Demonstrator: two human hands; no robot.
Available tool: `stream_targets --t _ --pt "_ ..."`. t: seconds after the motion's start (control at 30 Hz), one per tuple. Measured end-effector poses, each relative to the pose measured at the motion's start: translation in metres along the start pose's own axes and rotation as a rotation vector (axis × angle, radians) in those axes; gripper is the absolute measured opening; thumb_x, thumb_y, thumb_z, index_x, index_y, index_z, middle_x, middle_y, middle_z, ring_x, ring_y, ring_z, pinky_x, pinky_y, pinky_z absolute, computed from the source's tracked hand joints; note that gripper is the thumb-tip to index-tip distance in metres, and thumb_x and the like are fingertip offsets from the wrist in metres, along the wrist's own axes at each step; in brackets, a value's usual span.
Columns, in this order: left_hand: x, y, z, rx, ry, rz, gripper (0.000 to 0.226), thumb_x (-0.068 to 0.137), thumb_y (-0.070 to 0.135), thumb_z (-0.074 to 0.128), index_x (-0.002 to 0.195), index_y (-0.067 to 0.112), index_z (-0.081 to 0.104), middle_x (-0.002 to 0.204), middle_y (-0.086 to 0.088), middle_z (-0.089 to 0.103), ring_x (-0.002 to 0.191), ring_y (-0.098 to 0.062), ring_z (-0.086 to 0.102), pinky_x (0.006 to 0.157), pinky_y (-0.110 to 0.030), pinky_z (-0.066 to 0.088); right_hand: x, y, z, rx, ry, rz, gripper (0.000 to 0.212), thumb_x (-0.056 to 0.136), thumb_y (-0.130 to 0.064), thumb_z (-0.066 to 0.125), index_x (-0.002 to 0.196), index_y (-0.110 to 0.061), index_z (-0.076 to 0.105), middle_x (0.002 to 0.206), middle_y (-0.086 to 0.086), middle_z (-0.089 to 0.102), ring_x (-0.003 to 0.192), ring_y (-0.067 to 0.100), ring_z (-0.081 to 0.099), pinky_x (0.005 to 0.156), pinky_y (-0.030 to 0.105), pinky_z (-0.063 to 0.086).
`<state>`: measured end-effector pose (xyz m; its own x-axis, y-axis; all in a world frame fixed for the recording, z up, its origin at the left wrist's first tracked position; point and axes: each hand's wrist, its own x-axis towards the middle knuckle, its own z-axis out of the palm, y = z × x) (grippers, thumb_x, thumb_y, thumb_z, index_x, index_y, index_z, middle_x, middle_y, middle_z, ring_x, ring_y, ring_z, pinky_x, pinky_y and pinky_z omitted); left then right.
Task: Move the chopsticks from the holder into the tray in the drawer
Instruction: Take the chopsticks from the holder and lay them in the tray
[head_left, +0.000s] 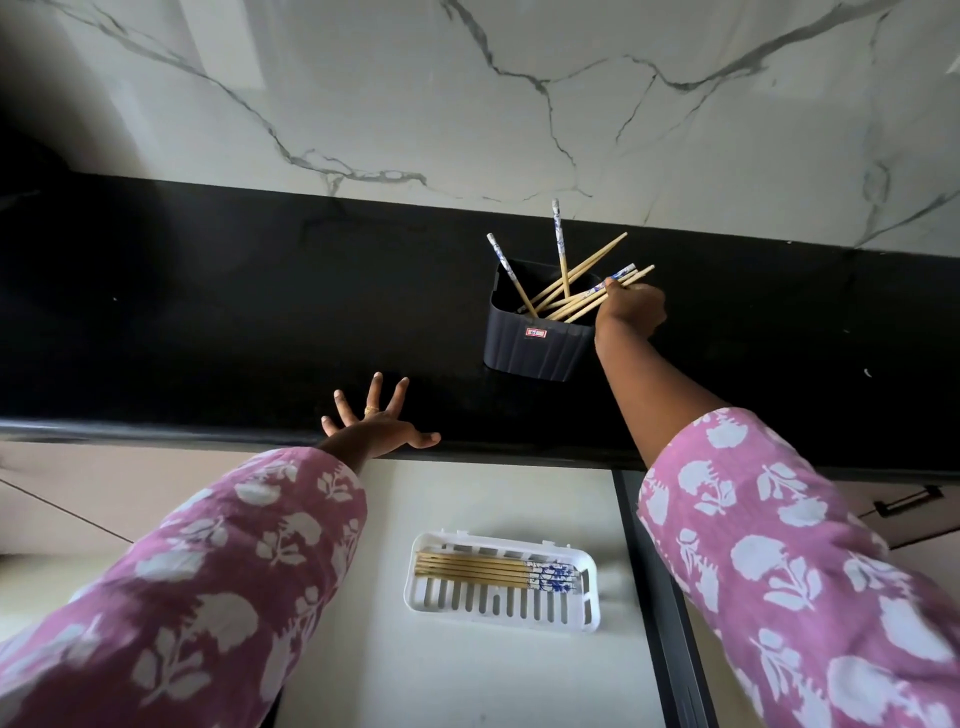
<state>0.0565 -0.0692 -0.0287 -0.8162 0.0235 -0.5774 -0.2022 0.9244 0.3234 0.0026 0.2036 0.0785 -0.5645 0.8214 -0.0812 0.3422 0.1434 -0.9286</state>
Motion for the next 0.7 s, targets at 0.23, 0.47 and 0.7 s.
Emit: stream_targets --t 0.23,0.47,0.7 --pt "-0.003 0.000 0.000 0.002 0.002 0.015 0.098 0.076 0.068 0.058 0.145 0.049 -0.009 0.154 0.015 -0.027 0.137 -0.042 -0.030 0.110 -0.063 -0.008 -0.001 -0.020 -0.022 0.017 0.108 -0.106 0.027 0.088 -0.022 0.062 0.102 -0.001 0.068 0.106 0.017 0.070 0.099 0.027 0.067 0.082 0.031 0.050" --pt "-0.008 0.000 -0.001 -0.017 0.006 0.013 0.097 0.075 0.068 0.058 0.145 0.050 -0.007 0.155 0.017 -0.023 0.138 -0.040 -0.029 0.111 -0.061 -0.008 -0.008 -0.042 -0.044 0.182 0.139 -0.317 0.022 0.087 -0.022 0.061 0.090 -0.002 0.070 0.089 0.019 0.072 0.079 0.030 0.070 0.076 0.046 0.058" --pt "-0.012 -0.001 0.001 -0.043 0.031 0.010 0.097 0.074 0.070 0.058 0.145 0.051 -0.005 0.156 0.019 -0.018 0.140 -0.039 -0.027 0.112 -0.060 -0.008 -0.038 -0.049 -0.064 0.385 -0.033 -0.403 0.014 0.091 -0.007 0.057 0.091 0.004 0.066 0.083 0.015 0.067 0.073 0.022 0.069 0.065 0.030 0.060"
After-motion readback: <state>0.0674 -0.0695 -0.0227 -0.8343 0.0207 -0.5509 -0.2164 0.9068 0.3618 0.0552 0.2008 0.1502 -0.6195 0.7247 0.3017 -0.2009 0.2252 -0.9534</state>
